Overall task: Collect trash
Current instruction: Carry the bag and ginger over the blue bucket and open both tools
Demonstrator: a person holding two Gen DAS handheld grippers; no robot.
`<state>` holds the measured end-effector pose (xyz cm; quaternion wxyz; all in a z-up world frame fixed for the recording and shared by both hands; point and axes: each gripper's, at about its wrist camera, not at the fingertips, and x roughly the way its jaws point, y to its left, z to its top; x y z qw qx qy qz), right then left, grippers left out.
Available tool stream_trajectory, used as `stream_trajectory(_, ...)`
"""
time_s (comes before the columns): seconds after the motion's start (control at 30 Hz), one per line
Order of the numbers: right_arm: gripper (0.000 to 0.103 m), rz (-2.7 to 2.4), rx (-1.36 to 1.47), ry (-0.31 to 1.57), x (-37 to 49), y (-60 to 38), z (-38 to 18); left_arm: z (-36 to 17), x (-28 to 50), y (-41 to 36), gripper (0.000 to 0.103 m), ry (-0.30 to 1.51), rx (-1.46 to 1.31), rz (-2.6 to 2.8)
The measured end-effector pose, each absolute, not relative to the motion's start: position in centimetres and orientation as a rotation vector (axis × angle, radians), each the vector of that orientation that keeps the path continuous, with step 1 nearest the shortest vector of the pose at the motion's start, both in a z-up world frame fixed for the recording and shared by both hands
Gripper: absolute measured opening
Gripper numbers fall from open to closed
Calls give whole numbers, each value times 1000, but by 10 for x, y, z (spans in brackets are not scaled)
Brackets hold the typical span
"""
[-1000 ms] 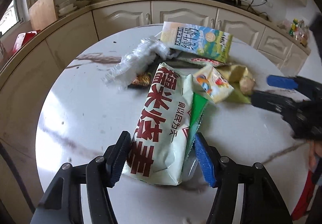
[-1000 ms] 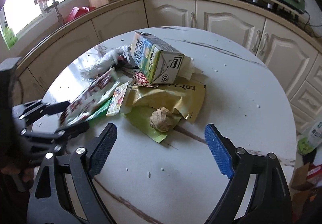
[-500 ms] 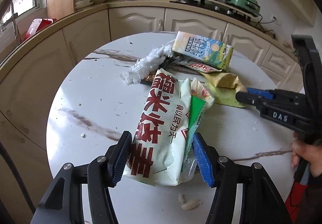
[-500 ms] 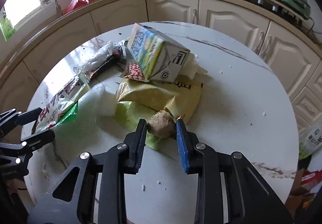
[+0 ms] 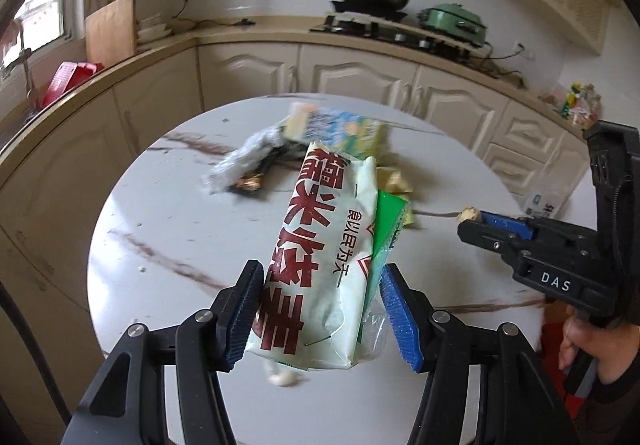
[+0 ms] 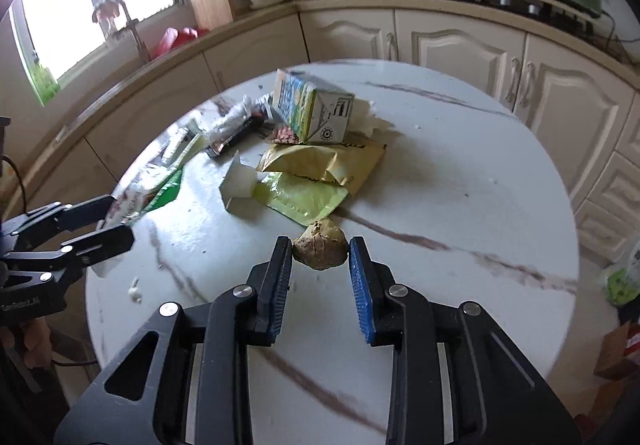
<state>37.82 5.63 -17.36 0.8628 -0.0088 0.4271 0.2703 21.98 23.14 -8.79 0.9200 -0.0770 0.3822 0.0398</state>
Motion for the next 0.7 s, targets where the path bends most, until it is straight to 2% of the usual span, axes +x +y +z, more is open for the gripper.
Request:
stream_trajectory(0.27,28,537,86,810,348,-20,-148,-70,238,160,55,768,-102,-9)
stream_trajectory(0.43,28,472,144,761,327,-87,-139,-62,267,89,52,774,-48,-114)
stream_trajectory(0.47,28,455,155,753,323,-101,-138,-63,273,78,47,778,-38,-133)
stream_trajectory(0.5,28,436,167,750,319,-117,-138,-64,280,60,25,790,-23,-161)
stream_trajectory(0.7,28,302,251,779,305,-219,-166,-82,355,-25,24,877,-12,-283)
